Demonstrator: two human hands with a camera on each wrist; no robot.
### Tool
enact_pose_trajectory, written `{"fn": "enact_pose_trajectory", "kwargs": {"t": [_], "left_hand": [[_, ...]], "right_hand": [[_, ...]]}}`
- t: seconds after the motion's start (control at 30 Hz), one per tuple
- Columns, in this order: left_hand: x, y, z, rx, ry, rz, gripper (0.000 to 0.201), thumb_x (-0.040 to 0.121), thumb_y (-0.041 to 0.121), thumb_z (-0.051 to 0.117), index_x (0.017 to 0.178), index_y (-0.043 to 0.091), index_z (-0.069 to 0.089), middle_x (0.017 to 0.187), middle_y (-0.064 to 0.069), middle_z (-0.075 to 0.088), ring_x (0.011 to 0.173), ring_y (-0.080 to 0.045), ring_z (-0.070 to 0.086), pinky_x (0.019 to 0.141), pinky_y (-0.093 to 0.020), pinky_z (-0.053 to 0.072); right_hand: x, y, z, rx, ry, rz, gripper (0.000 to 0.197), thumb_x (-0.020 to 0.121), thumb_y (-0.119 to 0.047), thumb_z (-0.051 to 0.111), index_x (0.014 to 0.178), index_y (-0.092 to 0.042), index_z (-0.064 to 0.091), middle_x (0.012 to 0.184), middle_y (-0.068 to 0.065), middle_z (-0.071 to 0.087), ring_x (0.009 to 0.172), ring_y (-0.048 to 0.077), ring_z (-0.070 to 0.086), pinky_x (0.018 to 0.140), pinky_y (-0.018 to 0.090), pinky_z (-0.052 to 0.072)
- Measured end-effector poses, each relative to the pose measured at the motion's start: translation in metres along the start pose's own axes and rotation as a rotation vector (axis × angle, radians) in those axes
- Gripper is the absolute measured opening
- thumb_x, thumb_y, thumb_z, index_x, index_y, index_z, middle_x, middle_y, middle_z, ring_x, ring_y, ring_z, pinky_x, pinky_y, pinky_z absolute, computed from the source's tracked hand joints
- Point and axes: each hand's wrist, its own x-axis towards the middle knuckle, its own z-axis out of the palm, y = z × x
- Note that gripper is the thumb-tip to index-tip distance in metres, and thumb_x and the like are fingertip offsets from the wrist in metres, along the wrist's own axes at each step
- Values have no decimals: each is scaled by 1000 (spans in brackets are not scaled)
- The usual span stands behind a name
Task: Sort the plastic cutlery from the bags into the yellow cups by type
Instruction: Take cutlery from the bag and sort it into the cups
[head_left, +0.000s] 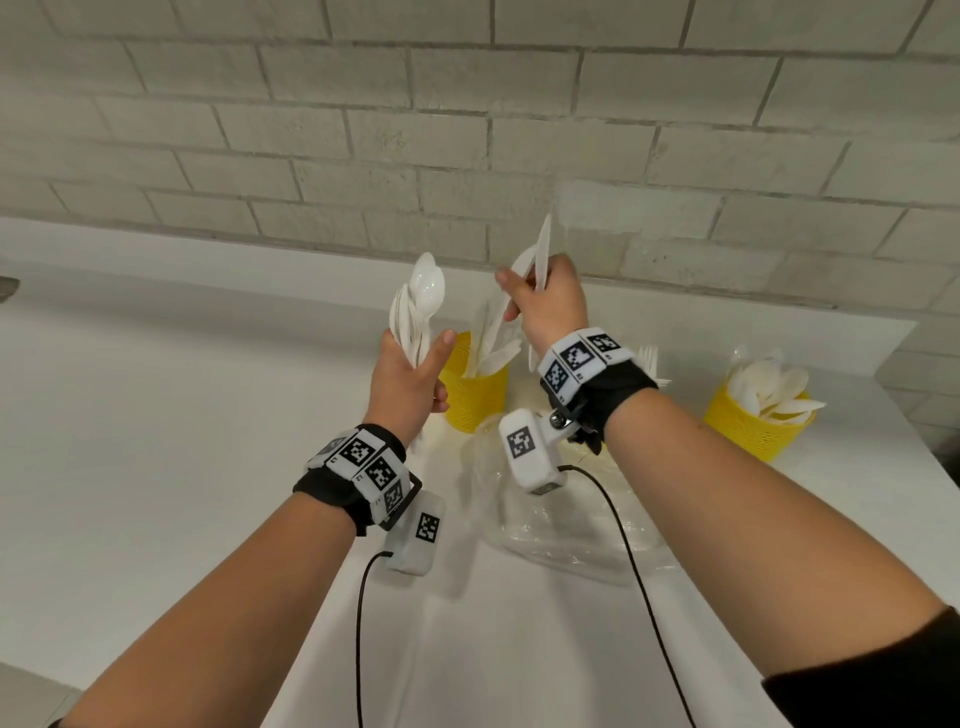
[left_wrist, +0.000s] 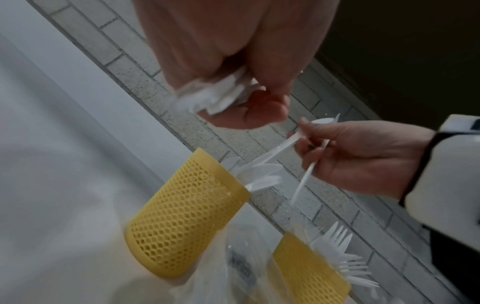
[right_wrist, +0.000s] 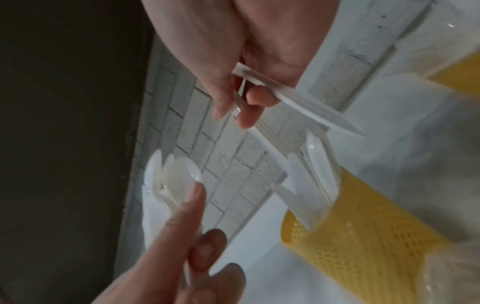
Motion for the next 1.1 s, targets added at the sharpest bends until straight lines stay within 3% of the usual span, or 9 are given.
{"fn": "enact_pose_trajectory", "kwargs": {"t": [0.2,0.33,0.43,0.57,0.73,0.83,0.93,1.0,1.1], "left_hand": [[2,-8,-3,53,-18,22,39,89,39,62,109,12,42,73,-3,48,46,-11,44,44,-24,42],[4,-11,-3,84,0,-22,33,90,39,60,102,19,36,78,0,44,54,-12,42,47,-26,41],[6,-14,-3,127,14,0,37,90,42,60,104,17,35,80,1,46,61,-13,45,51,-27,42],[10,-18,-1,146,12,11,39,90,43,58,105,17,33,85,3,46,71,-14,48,62,-30,44],[7,-14,4,135,-15,45,32,96,34,51,109,15,28,88,3,46,69,-10,48,53,-20,44],[9,-13,5,107,-10,65,30,98,31,49,111,15,27,93,-1,46,72,-11,47,56,-22,44],[10,-11,7,62,-1,53,27,98,25,49,110,14,26,88,-3,45,64,-12,46,48,-19,43],[12,-10,8,41,10,48,25,98,22,49,107,15,26,87,-5,45,63,-15,45,49,-23,41],[14,-10,8,66,12,51,22,98,17,46,107,15,26,93,-5,46,73,-15,47,59,-25,40]], "right_hand": [[3,6,6,-9,-127,88,70,74,-44,75,129,-12,43,122,4,44,105,14,48,85,28,40],[12,-10,6,72,-27,13,37,94,-45,44,100,-9,48,93,10,52,77,23,51,78,41,42],[14,-19,5,-2,27,-69,32,100,-37,35,88,-11,49,93,12,52,88,26,48,87,40,39],[10,-19,9,85,-74,-116,35,101,-35,34,113,-6,48,108,10,48,102,18,46,90,22,31],[15,7,22,-118,-184,-32,35,96,-39,47,94,-4,51,88,14,52,77,23,51,74,30,39],[9,12,19,-180,-204,-17,54,89,-48,55,127,-10,50,119,8,44,98,13,49,87,24,38],[1,7,21,-184,-78,-134,52,86,-46,61,125,-13,51,117,5,38,106,15,49,97,26,40],[-8,-1,23,-191,-70,-200,33,83,-42,65,99,-14,61,100,1,46,93,14,54,88,23,44],[-28,-7,28,-197,-248,-162,29,77,-40,73,75,-12,65,72,-8,53,65,2,51,58,6,40]]}}
